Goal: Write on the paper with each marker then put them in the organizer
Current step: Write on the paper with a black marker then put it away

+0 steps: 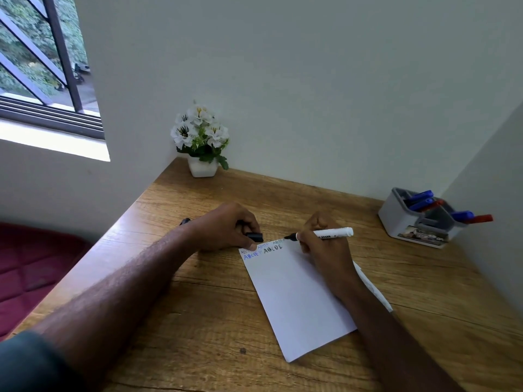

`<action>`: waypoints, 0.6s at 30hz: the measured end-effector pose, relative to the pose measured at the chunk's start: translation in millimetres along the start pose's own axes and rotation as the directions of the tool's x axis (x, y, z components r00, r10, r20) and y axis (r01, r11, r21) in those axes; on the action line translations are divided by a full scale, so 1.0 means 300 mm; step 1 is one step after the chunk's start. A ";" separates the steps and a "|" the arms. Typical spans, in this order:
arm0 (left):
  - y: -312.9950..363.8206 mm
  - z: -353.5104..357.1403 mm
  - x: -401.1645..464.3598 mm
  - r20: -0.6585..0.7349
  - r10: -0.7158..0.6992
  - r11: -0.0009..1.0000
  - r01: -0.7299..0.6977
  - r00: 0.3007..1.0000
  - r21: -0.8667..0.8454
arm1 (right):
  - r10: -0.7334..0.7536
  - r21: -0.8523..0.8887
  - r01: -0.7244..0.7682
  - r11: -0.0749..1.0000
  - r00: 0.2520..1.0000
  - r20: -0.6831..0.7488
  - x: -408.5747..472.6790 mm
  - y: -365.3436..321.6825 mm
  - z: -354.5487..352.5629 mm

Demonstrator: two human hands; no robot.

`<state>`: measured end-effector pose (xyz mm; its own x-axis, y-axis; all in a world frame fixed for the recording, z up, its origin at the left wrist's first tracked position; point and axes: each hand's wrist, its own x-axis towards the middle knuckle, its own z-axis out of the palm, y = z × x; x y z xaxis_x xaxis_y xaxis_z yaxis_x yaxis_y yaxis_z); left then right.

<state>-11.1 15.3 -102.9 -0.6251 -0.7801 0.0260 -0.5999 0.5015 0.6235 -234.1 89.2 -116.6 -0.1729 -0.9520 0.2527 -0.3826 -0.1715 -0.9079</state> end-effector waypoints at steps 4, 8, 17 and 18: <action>-0.001 0.000 0.000 -0.004 -0.003 1.000 0.003 1.000 0.000 | -0.026 -0.046 0.027 0.999 0.999 0.031 0.007 0.004 -0.004; 0.000 -0.001 0.001 0.004 -0.002 1.000 0.002 1.000 0.004 | -0.017 -0.098 0.019 0.995 1.000 0.025 0.006 0.000 0.001; -0.005 -0.001 0.006 0.004 -0.004 1.000 0.004 1.000 -0.014 | 0.078 -0.114 -0.073 0.991 0.996 0.039 0.025 0.007 0.010; -0.006 -0.001 0.006 0.004 0.000 1.000 0.000 1.000 -0.012 | 0.073 -0.111 -0.067 0.992 0.996 0.045 0.027 0.008 0.010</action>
<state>-11.2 13.0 -103.8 -0.6271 -0.7786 0.0231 -0.5936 0.4969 0.6330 -233.6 80.4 -117.8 -0.1589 -0.9725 0.1705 -0.4686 -0.0777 -0.8800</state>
